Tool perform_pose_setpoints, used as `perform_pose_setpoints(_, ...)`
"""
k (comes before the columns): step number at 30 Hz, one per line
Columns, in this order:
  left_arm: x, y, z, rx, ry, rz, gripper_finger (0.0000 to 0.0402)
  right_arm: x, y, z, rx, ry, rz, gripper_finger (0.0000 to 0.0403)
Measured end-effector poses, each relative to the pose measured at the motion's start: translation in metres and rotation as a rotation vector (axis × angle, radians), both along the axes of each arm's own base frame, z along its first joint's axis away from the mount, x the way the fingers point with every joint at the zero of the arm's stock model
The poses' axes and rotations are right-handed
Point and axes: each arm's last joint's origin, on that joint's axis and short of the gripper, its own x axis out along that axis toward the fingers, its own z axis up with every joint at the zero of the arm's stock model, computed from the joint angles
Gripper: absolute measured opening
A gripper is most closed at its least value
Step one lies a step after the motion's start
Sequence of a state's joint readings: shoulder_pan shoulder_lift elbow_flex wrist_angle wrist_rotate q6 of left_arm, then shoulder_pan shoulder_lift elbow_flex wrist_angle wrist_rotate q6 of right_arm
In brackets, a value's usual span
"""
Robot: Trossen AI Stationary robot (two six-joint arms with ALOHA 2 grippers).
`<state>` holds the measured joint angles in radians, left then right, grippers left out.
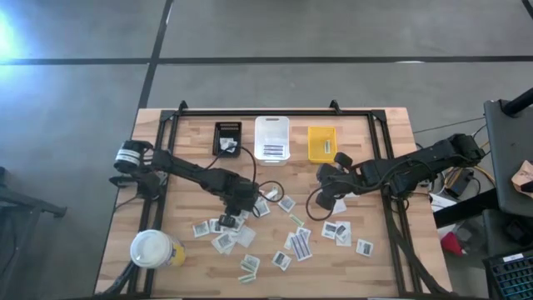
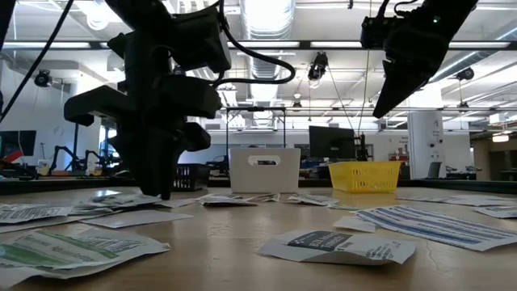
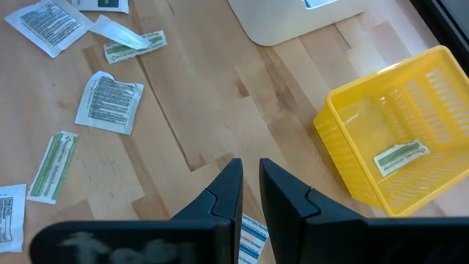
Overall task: Pick & Place First Aid Supplies
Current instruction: Put the towelette pack into the black basket
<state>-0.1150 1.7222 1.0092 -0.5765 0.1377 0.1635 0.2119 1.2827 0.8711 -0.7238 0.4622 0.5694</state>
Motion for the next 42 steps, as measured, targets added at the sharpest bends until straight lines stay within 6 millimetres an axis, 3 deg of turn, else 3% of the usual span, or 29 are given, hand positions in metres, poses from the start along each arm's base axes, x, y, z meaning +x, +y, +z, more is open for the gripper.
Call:
perform_pose_setpoints(6,0.0,0.0,0.0,0.0,0.0,-0.001,0.006,0.0,0.0,0.0,0.0,0.0,0.0,0.0043)
perform_pose_setpoints(14,0.0,0.0,0.0,0.0,0.0,-0.001,0.0004,0.0,0.0,0.0,0.0,0.0,0.0,0.0043)
perform_pose_setpoints(23,-0.006,0.001,0.003,0.003,0.039,0.008,0.0002,0.0,0.002,0.0,0.02,0.001,0.009,0.0043)
perform_pose_setpoints(30,-0.012,0.004,0.024,0.07,-0.022,0.054,0.0001,-0.002,0.011,0.0,0.021,0.002,0.048,0.0043)
perform_pose_setpoints(42,-0.042,0.017,0.07,0.307,-0.105,0.159,0.0,-0.004,0.014,-0.004,0.016,0.013,0.065,0.0043)
